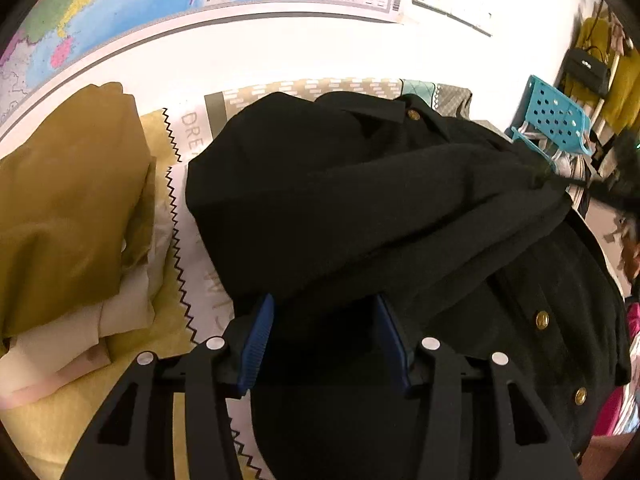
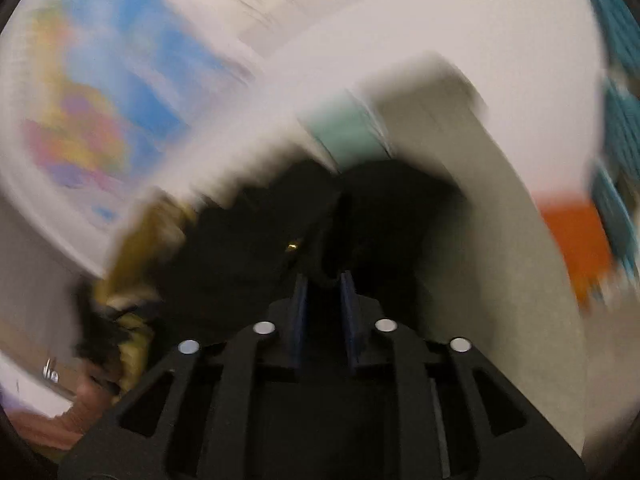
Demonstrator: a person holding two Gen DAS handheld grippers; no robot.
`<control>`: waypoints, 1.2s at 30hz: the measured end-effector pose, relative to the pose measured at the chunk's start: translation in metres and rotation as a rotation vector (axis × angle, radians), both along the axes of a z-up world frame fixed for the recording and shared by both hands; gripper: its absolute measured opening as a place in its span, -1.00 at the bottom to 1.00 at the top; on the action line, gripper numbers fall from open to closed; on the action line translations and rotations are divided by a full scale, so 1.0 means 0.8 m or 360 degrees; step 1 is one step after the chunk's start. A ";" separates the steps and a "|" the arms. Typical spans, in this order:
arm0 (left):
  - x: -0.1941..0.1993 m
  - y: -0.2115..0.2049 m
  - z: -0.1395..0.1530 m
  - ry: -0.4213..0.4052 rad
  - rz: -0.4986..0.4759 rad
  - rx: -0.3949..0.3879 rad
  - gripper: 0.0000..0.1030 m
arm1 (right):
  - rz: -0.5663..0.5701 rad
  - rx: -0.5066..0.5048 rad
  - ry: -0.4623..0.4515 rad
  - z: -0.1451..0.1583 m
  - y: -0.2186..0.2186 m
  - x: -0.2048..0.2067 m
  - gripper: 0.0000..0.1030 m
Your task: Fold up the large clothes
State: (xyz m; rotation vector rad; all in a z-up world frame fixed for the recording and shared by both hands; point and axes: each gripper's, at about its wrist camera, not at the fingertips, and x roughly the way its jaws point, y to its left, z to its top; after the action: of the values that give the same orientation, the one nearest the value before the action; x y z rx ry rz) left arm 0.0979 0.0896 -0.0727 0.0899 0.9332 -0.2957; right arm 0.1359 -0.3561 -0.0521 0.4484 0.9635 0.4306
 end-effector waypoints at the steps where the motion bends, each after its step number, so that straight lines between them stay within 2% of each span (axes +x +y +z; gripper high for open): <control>1: -0.003 0.001 0.003 -0.0008 -0.0010 -0.0001 -0.04 | -0.0024 0.0008 0.0044 -0.011 -0.008 -0.005 -0.56; 2: -0.006 0.002 0.006 -0.0011 -0.0018 -0.0011 -0.04 | -0.0049 0.0022 0.0034 -0.012 -0.014 -0.010 -0.41; 3: -0.008 0.003 0.010 -0.0014 -0.0029 -0.0029 -0.04 | -0.0092 0.0033 -0.0020 -0.002 -0.023 -0.019 -0.14; 5: -0.016 0.004 0.021 -0.0042 -0.0068 -0.0090 -0.04 | -0.0143 0.0023 -0.0162 0.023 -0.027 -0.031 -0.05; 7: -0.021 0.001 0.032 -0.0088 -0.0108 -0.0111 -0.04 | -0.0120 -0.0052 -0.0296 0.052 -0.012 -0.037 -0.04; 10: -0.014 -0.014 0.032 -0.0090 -0.0142 -0.0103 -0.03 | 0.0072 -0.0186 -0.0424 0.073 0.041 -0.023 -0.01; 11: -0.008 -0.018 0.027 -0.0072 -0.0130 -0.0085 -0.03 | 0.0119 -0.0269 -0.0429 0.070 0.061 -0.015 -0.01; 13: 0.007 -0.024 0.007 0.0003 -0.0090 -0.0051 -0.03 | 0.0206 -0.0408 -0.0334 0.043 0.093 0.010 -0.02; 16: 0.011 -0.021 -0.004 0.0027 -0.0045 -0.0065 0.00 | 0.0186 -0.0607 -0.0209 0.004 0.107 0.035 -0.05; 18: -0.006 -0.011 0.012 -0.0035 -0.0024 -0.0057 0.14 | 0.0176 -0.0573 -0.0182 0.000 0.103 0.033 0.00; 20: -0.026 0.008 0.028 -0.0087 -0.0008 -0.0090 0.26 | 0.0144 -0.0549 -0.0237 0.019 0.093 0.014 0.30; 21: -0.040 0.022 0.035 -0.0099 0.0015 -0.0114 0.35 | 0.0131 -0.0490 -0.0291 0.032 0.081 -0.004 0.54; 22: -0.046 0.032 0.036 -0.0090 0.0043 -0.0126 0.39 | 0.0121 -0.0431 -0.0330 0.041 0.070 -0.021 0.61; 24: -0.066 0.055 0.034 -0.0049 0.0090 -0.0178 0.40 | 0.0099 -0.0357 -0.0307 0.042 0.046 -0.048 0.69; 26: -0.086 0.076 0.019 0.0051 0.0112 -0.0251 0.40 | 0.0089 -0.0253 -0.0214 0.033 0.023 -0.066 0.70; 31: -0.125 0.078 -0.022 0.0242 0.0104 -0.0319 0.40 | 0.0008 -0.0077 -0.0027 0.002 -0.030 -0.136 0.72; 33: -0.137 0.075 -0.028 0.0229 0.0108 -0.0342 0.47 | 0.0022 -0.0013 0.0006 -0.006 -0.037 -0.157 0.77; 36: -0.146 0.071 -0.028 0.0249 0.0081 -0.0410 0.51 | 0.0054 -0.0006 0.0040 -0.014 -0.031 -0.173 0.78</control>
State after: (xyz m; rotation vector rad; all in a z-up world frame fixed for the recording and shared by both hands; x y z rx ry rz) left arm -0.0192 0.1462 -0.0952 -0.1959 1.0428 -0.3775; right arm -0.0028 -0.3811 -0.0629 0.4355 0.9972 0.4548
